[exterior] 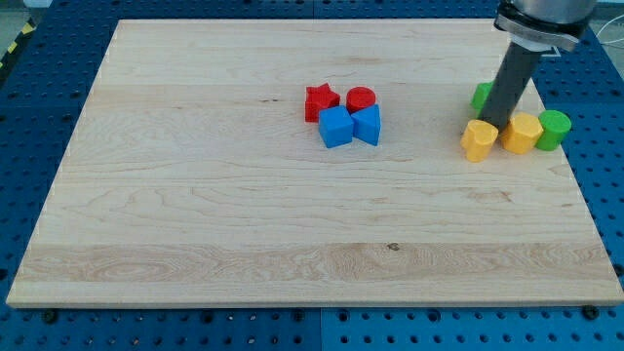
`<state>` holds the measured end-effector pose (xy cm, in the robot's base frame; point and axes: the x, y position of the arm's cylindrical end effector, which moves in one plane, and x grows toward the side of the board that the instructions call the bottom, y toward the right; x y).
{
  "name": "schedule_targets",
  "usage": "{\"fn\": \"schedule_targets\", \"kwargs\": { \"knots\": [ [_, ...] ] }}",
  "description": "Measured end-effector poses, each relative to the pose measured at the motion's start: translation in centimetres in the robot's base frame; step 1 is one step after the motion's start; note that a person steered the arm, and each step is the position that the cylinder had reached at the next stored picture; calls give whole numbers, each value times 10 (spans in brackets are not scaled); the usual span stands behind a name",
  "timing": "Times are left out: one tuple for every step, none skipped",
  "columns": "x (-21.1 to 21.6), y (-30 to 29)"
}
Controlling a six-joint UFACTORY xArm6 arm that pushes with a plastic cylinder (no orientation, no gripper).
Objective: Point your arm to the green circle
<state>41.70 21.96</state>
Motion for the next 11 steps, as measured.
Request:
{"fn": "schedule_targets", "kwargs": {
  "knots": [
    [15,2],
    [29,2],
    [39,5],
    [61,14],
    [87,39],
    [87,102],
    [84,125],
    [67,126],
    [40,126],
    [29,126],
    [22,125]
  ]
}}
